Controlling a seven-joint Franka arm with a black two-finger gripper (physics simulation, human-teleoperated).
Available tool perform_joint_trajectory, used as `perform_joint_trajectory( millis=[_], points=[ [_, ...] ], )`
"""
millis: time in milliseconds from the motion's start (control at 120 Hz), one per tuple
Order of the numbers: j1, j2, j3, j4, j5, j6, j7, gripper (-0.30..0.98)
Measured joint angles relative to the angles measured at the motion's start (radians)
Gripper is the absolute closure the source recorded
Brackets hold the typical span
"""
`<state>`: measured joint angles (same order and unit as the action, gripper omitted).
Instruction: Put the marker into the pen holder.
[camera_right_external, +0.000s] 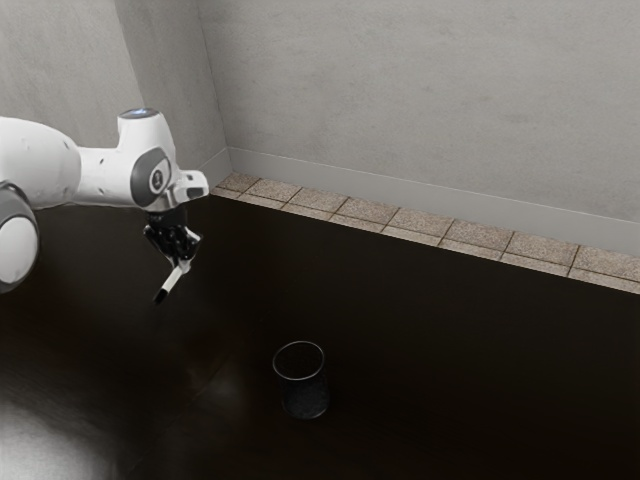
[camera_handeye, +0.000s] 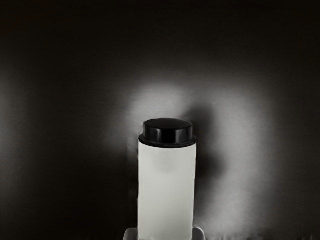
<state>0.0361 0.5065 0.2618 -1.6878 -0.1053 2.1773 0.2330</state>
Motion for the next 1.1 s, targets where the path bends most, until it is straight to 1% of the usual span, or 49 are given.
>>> perform_joint_trajectory(
  millis=[133,192,258,425,483,550,608,683,1100],
  points=[
    [-0.001,-0.189,-0.075,-0.147,0.007,0.106,-0.004,0.74],
    [-0.001,-0.294,-0.122,-0.242,0.011,0.168,-0.005,0.74],
    [0.0,-0.382,-0.176,-0.325,0.015,0.243,-0.007,0.74],
    [-0.006,-0.541,-0.308,-0.49,0.018,0.416,-0.009,0.75],
    [-0.02,-0.583,-0.339,-0.536,0.018,0.463,-0.008,0.75],
    [-0.016,-0.606,-0.367,-0.571,0.016,0.503,-0.007,0.75],
    [0.005,-0.616,-0.411,-0.589,0.013,0.53,-0.005,0.75],
    [-0.001,-0.619,-0.456,-0.596,0.011,0.556,-0.003,0.75],
    [-0.002,-0.604,-0.599,-0.639,-0.004,0.607,0.015,0.73]
  ],
)
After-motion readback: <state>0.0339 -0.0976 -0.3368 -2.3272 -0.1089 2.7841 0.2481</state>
